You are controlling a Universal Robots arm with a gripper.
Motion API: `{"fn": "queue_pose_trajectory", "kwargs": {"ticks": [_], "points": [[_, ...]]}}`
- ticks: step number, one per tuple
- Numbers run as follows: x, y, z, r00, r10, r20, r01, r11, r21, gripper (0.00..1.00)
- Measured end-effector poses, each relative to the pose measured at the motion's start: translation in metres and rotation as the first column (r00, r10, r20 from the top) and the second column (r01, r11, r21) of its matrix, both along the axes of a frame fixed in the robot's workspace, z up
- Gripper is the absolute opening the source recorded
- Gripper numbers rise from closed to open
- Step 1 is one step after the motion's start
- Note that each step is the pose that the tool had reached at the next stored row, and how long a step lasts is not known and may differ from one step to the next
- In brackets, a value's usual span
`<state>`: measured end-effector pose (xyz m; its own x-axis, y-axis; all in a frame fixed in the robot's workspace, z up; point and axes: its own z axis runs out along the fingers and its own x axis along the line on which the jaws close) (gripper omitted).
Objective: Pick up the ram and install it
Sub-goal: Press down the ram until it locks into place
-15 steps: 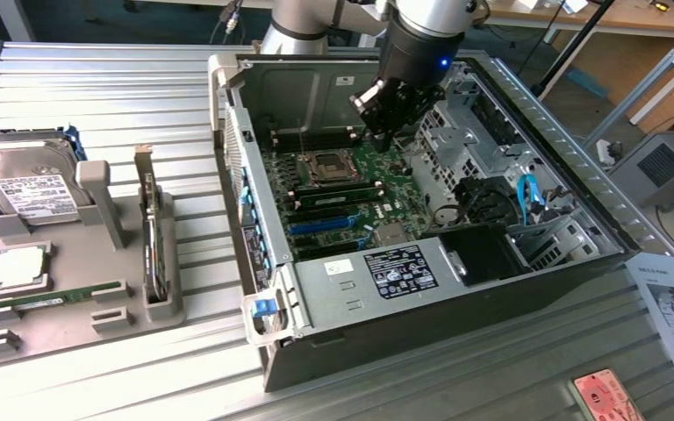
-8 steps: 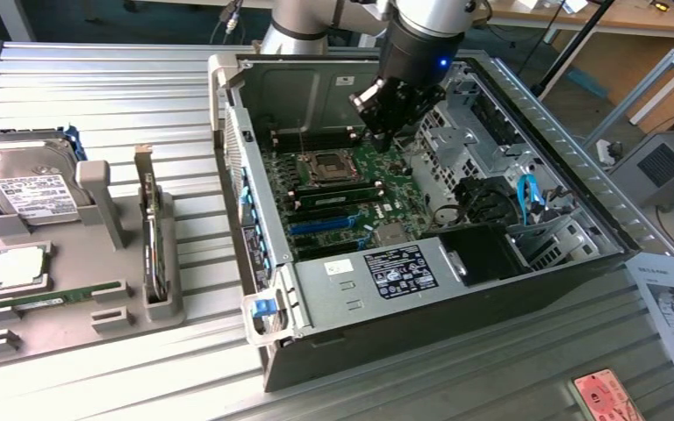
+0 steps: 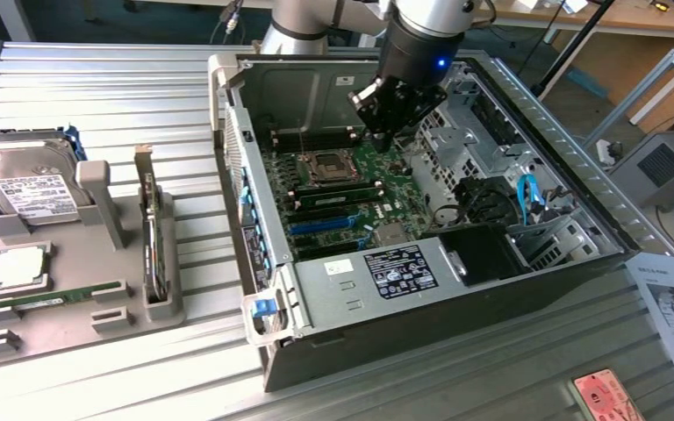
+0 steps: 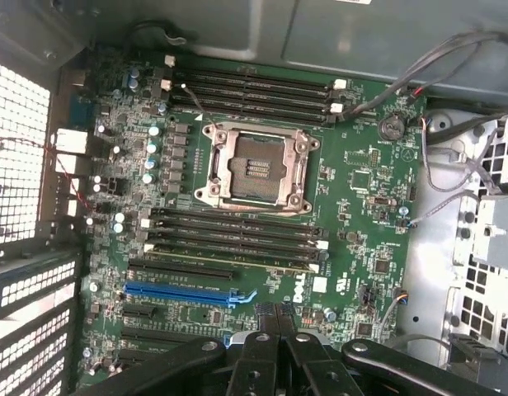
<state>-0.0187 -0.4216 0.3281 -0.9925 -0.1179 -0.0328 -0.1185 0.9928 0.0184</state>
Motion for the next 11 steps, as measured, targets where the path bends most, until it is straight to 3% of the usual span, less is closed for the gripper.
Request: {"fn": "queue_pose_trajectory", "kwargs": {"ticks": [11], "points": [[-0.002, 0.0003, 0.0103, 0.9993, -0.037, 0.0001, 0.037, 0.9993, 0.0002, 0.11]]}}
